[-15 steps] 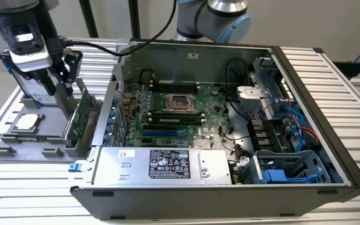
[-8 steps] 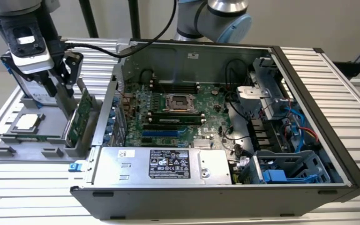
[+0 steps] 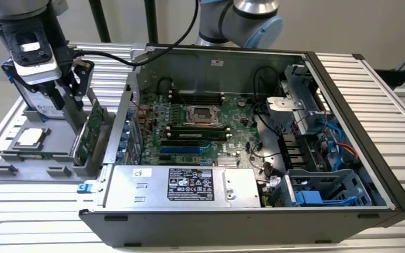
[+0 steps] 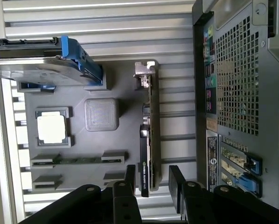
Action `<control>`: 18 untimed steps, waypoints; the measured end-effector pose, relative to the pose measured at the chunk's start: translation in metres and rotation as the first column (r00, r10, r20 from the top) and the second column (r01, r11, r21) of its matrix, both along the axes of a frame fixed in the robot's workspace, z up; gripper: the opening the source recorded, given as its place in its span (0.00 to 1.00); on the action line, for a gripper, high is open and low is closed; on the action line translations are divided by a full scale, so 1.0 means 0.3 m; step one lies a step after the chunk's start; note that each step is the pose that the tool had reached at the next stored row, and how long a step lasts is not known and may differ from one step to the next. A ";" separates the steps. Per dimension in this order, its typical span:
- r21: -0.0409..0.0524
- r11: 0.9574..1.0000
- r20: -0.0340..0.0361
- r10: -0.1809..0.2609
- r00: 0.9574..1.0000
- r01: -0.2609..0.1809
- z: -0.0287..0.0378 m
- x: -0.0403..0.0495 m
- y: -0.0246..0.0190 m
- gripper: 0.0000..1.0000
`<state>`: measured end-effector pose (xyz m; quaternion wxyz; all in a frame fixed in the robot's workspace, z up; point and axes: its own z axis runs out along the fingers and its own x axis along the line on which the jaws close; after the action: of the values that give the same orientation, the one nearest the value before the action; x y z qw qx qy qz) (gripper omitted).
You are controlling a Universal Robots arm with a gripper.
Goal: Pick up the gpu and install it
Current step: 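Pick up the gpu and move the gpu toward the slot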
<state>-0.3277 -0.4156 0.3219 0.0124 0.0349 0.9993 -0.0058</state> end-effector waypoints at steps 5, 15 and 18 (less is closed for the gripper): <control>-0.001 1.000 0.000 0.000 1.000 0.000 -0.006 0.000 0.000 1.00; -0.006 1.000 0.000 0.000 1.000 0.000 -0.023 0.000 0.000 1.00; -0.008 1.000 0.000 0.000 1.000 0.000 -0.030 0.000 0.000 1.00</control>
<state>-0.3277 -0.4156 0.3130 0.0126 0.0349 0.9993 -0.0098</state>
